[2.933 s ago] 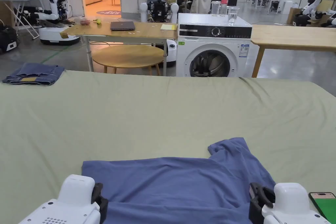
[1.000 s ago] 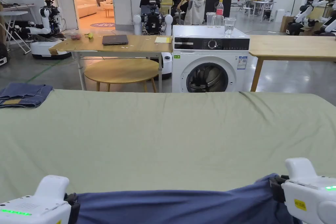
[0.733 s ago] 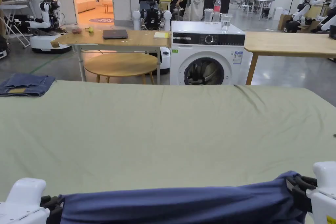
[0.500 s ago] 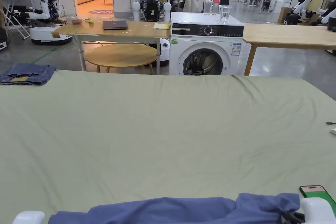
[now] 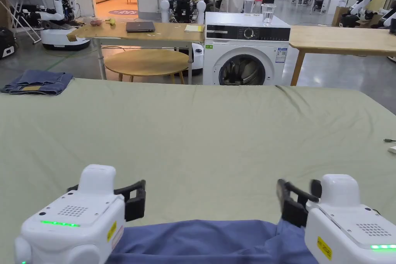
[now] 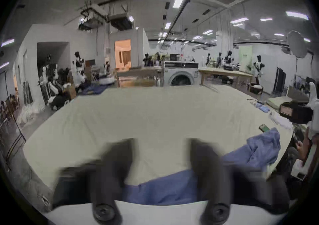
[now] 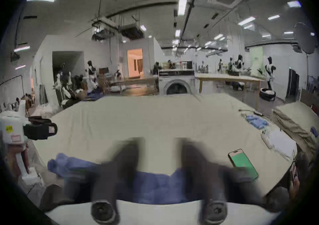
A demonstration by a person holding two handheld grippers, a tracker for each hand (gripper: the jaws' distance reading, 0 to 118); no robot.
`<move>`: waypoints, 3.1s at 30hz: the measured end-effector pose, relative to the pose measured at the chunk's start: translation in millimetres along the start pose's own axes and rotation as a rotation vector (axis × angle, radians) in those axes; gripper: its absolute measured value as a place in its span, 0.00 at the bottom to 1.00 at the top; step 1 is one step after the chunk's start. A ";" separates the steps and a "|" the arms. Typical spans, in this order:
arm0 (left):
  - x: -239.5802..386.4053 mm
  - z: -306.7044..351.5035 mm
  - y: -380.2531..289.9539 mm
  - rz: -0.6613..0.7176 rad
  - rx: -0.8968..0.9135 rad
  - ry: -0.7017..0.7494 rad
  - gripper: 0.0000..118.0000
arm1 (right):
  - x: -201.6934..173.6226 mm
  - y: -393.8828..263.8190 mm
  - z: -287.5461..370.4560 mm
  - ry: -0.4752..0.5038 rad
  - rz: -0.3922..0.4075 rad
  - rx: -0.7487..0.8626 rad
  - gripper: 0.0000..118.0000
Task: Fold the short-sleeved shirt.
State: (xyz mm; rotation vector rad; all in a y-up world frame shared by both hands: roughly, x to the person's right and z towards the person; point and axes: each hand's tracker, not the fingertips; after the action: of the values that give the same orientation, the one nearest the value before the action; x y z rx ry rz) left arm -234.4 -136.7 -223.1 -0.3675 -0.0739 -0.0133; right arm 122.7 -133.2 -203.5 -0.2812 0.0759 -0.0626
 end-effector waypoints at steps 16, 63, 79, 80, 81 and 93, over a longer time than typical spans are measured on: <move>-135.6 7.3 -117.2 0.471 -0.277 -0.011 1.00 | -5.8 -40.5 -5.0 0.013 0.055 -0.085 0.00; 65.6 -61.1 -77.9 -0.037 -0.375 -0.273 0.87 | 4.9 -64.6 -2.3 0.043 0.077 -0.187 0.00; 71.8 -77.1 -107.0 0.193 -0.525 -0.382 0.06 | 1.3 -74.4 -17.7 0.085 0.002 -0.284 0.00; 87.3 -79.1 -111.4 0.153 -0.537 -0.384 0.06 | 1.0 -75.4 -17.1 0.085 0.004 -0.288 0.00; 101.8 -80.9 -114.9 0.095 -0.552 -0.364 0.06 | 0.7 -76.6 -15.6 0.083 0.012 -0.291 0.00; 13.0 -30.5 -78.7 0.287 -0.345 -0.269 0.03 | -9.8 -70.1 -15.2 0.101 0.039 -0.297 0.00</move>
State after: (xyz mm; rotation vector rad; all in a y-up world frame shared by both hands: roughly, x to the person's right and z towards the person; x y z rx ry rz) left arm -221.5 -221.1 -222.3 -0.7212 -0.2867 0.3112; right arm 108.1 -203.9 -197.8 -0.5735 0.1912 -0.0269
